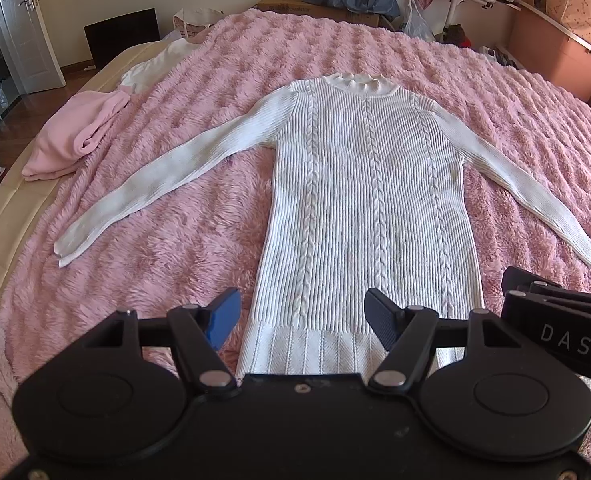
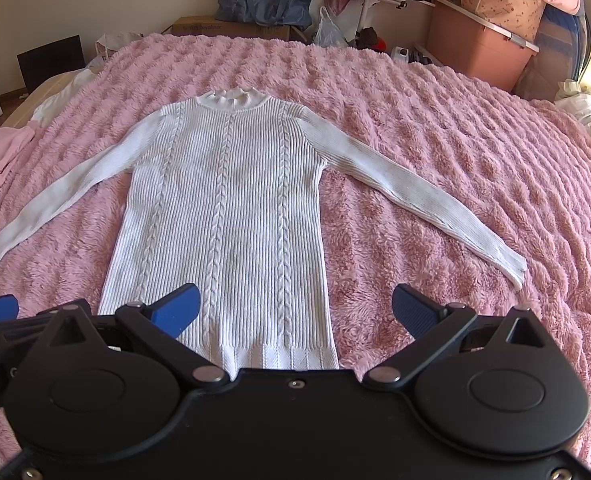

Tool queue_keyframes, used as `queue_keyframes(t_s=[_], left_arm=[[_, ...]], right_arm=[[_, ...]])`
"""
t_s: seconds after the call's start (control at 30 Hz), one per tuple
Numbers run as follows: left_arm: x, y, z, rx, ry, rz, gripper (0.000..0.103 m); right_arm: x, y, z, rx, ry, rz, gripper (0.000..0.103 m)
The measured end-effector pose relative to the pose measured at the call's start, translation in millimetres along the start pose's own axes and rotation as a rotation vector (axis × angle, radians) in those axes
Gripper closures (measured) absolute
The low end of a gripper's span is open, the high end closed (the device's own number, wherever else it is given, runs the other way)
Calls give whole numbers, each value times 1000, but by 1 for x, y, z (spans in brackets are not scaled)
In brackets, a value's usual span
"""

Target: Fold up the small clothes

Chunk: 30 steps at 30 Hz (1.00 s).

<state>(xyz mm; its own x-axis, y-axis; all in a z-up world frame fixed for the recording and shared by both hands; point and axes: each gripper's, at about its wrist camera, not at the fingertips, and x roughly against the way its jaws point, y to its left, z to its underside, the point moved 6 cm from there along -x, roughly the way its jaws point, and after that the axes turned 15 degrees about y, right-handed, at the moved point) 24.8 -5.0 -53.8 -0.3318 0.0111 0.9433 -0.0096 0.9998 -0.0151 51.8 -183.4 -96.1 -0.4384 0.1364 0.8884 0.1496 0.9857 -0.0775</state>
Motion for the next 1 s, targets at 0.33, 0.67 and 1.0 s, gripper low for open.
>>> queue_keyframes(t_s=[0.33,0.67,1.0], left_arm=[[-7,-2,-5,-6,-1,-5,31],[-35,-32,-38,-80,-9,-8,31],[-79,-114,-113,-188,-36,59,31]], right_arm=[[-7,-9,-2,-20,-4,10,0],[-27,-41,-20,-56,-89,66,0],[-64,-143,-41,-254,-276,224,2]])
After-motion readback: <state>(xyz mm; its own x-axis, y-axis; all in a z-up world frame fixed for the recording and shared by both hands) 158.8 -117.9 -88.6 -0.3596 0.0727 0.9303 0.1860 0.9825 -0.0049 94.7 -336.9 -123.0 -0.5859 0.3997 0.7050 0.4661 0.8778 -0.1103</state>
